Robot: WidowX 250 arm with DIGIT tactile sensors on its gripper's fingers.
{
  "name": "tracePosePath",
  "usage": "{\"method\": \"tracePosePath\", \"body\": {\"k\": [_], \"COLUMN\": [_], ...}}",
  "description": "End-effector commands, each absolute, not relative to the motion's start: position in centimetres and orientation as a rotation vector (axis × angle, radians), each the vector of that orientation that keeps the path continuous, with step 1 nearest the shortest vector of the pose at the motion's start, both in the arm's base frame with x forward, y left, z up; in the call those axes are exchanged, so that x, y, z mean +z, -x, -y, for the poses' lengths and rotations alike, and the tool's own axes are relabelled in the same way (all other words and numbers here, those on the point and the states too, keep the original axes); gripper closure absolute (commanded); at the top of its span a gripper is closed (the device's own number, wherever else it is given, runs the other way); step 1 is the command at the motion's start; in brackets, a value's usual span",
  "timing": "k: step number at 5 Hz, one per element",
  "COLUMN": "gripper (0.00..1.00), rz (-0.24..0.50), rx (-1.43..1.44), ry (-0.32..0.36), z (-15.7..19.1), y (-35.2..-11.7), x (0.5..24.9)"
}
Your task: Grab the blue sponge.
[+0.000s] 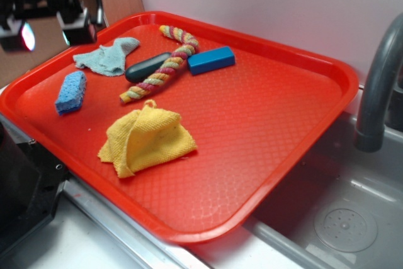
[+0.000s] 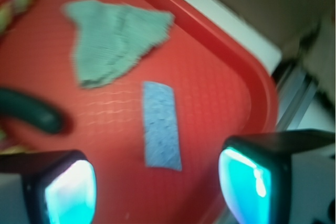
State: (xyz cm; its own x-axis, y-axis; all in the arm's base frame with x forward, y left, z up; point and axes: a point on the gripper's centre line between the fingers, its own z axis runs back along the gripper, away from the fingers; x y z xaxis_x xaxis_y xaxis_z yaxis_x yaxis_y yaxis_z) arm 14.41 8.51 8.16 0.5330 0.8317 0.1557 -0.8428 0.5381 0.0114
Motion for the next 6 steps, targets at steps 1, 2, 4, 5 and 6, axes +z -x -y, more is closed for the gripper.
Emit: {"method": "tracePosePath", "body": {"k": [1,2,4,5,6], "gripper": [0.00,0.00,0.15,1.00,1.00], "rz": [0.131,0.096,0.028,-0.018,-0.004], "rx": [0.869,0.796,0.775,0.734,0.655], "ry": [0.022,0.005,-0.064,-0.087,-0.056], "z": [-9.4,-9.2,-10.4,-10.3,-9.9], "y": [-14.2,-13.7,-14.3,-14.3,-13.5], "x": [4.5,2.7,1.4,2.3,6.3]}}
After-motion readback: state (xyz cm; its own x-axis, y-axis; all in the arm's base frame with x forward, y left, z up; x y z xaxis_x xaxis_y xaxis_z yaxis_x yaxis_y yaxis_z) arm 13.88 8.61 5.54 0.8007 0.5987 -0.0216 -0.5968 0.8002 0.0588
